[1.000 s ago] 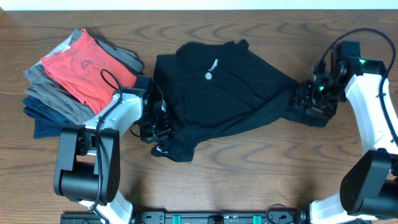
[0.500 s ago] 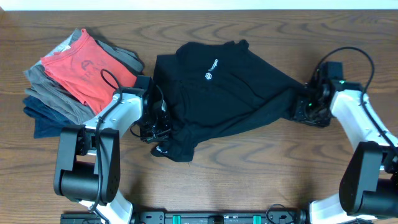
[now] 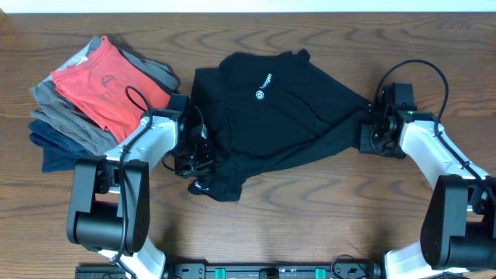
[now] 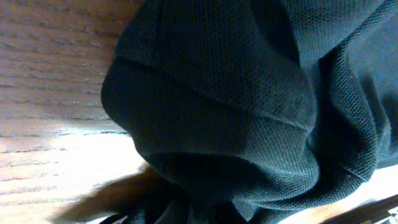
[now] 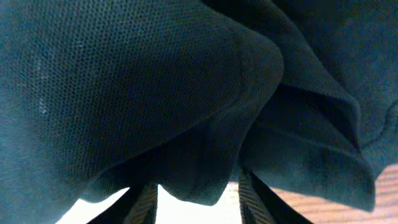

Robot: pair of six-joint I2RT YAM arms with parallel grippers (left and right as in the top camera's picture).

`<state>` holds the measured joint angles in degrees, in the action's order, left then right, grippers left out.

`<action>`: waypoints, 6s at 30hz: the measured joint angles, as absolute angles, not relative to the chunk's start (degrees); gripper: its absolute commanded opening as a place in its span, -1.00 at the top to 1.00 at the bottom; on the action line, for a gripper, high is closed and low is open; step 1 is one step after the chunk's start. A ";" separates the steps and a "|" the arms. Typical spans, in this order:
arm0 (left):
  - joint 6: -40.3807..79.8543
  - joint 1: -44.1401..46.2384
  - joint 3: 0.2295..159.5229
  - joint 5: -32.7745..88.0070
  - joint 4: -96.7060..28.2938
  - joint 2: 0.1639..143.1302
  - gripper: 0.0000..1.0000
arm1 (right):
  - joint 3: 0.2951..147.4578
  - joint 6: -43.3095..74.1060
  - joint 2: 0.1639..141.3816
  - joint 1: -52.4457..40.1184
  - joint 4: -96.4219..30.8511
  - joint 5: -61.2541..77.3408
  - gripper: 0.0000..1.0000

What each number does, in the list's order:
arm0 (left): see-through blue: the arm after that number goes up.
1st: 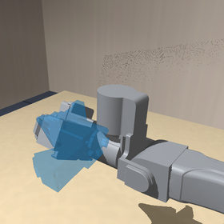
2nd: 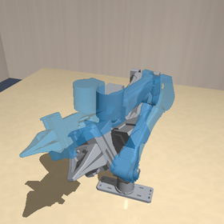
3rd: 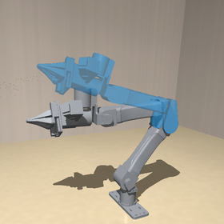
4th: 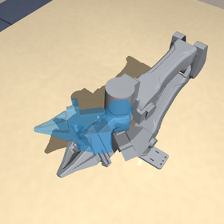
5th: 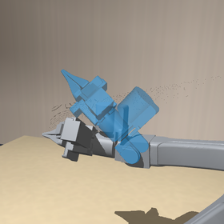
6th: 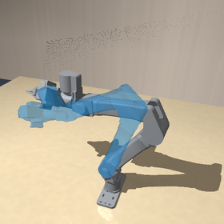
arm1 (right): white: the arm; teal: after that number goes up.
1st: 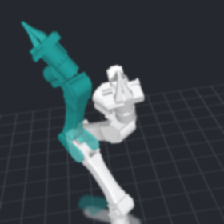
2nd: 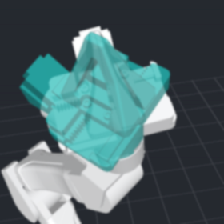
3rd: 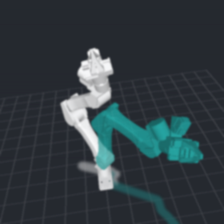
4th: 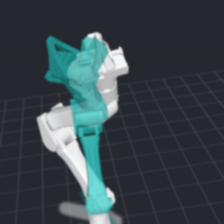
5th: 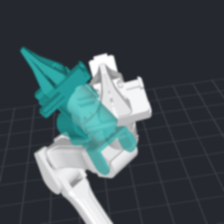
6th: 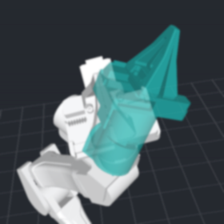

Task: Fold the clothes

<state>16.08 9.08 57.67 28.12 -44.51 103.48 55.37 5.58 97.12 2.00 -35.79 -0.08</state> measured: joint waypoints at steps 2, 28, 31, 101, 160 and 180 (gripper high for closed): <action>16.08 9.08 57.67 28.12 -44.51 103.48 0.88 | 54.96 5.56 97.12 2.00 -35.22 -0.05 0.27; 16.08 9.08 57.67 28.12 -44.49 103.48 0.88 | 50.72 2.28 97.12 0.71 -28.71 2.26 0.91; 16.08 9.08 57.69 28.12 -44.51 103.48 0.88 | 50.85 2.85 97.10 0.71 -29.36 1.93 0.98; 18.65 9.08 88.51 28.12 -33.50 89.78 0.88 | 105.01 1.58 91.57 11.73 -57.30 7.27 0.98; 3.29 11.75 60.99 29.58 -69.06 87.92 0.88 | 69.97 14.39 96.33 25.78 -74.28 -6.98 0.97; 13.56 11.68 60.80 31.09 -41.23 86.91 0.88 | 61.98 13.17 96.25 20.10 -44.75 0.38 0.96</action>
<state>13.56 11.68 60.80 31.09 -41.23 86.91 61.98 13.17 96.25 20.10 -44.75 0.38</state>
